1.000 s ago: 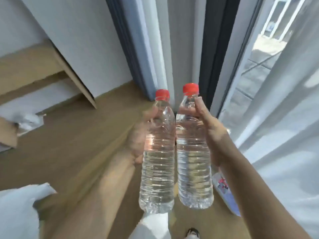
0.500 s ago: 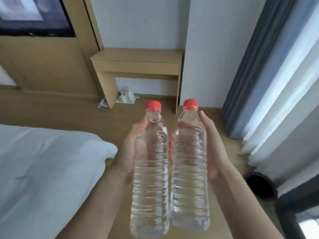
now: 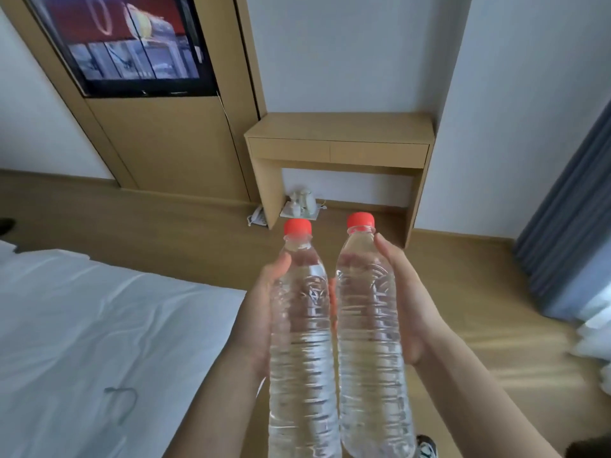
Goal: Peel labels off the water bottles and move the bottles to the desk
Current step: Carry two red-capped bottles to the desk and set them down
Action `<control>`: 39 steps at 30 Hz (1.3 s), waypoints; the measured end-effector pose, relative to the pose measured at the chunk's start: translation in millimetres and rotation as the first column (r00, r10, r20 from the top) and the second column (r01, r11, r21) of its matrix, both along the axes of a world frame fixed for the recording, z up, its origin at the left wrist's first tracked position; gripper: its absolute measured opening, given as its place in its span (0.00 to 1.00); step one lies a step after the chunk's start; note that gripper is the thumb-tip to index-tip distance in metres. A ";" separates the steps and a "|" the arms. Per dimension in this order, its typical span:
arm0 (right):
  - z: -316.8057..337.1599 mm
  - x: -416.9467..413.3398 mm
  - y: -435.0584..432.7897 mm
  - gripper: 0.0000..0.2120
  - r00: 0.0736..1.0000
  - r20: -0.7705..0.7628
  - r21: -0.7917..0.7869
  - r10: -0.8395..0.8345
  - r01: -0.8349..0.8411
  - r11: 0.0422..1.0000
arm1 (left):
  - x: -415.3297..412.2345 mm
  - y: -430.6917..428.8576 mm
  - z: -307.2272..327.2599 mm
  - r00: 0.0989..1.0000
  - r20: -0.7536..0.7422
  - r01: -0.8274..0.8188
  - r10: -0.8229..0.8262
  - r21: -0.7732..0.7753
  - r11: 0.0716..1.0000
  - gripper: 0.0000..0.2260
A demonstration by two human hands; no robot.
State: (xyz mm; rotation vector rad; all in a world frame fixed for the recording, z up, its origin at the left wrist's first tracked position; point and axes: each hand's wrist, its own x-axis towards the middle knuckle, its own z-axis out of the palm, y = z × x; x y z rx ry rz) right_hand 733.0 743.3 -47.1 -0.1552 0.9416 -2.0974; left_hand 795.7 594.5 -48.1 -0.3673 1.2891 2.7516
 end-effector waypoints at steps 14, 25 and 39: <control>1.8 -278.0 -12.7 0.16 0.989 -0.082 0.062 0.119 -0.115 0.992 | -263.0 -22.0 -28.9 0.964 0.052 -0.245 0.259 -0.190 0.951 0.23; -36.8 -438.9 -93.2 0.21 0.961 -0.252 0.288 0.117 -0.041 0.957 | -423.3 -101.3 -51.3 0.955 0.052 -0.276 0.292 -0.205 0.939 0.26; -2.5 -639.1 -272.5 0.17 0.918 -0.383 0.284 -0.106 0.226 0.932 | -653.2 -280.2 -0.4 0.963 -0.271 -0.088 -0.004 -0.329 0.940 0.14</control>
